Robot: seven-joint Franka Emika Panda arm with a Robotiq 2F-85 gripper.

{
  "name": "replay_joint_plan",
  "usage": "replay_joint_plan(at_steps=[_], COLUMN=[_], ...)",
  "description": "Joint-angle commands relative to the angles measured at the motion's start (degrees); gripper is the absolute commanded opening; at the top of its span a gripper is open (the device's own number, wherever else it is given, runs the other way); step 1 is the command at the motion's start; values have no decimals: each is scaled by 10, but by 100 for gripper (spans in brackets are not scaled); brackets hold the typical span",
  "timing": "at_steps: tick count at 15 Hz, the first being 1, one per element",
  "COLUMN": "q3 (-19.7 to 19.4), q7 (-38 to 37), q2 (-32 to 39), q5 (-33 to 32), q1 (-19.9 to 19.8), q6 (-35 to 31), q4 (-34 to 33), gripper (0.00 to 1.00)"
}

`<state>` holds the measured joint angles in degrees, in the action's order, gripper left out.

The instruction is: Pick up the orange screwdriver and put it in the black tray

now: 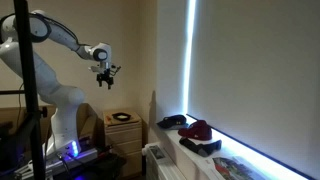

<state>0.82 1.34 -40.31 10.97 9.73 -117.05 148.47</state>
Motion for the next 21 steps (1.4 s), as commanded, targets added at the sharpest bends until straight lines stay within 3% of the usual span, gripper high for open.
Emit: replay_joint_plan(at_steps=[1,7,10,12,13,14,20,21], q3=[7,53,87,114,119,114,128,131], q7=[5,62,72,49,38,39,53,44], q2=[0,153,271,344,372,301,431,451], q5=[5,101,100,57,42,64,40,11], q1=[-8,88,129,125,120,128,112,106], q6=[3,-238,-386,-463,-479,-448,-503,-515], q4=[-2,45,15,-13,-31,17,-46,-51], gripper=[100,100,100,100,100,100,100,100])
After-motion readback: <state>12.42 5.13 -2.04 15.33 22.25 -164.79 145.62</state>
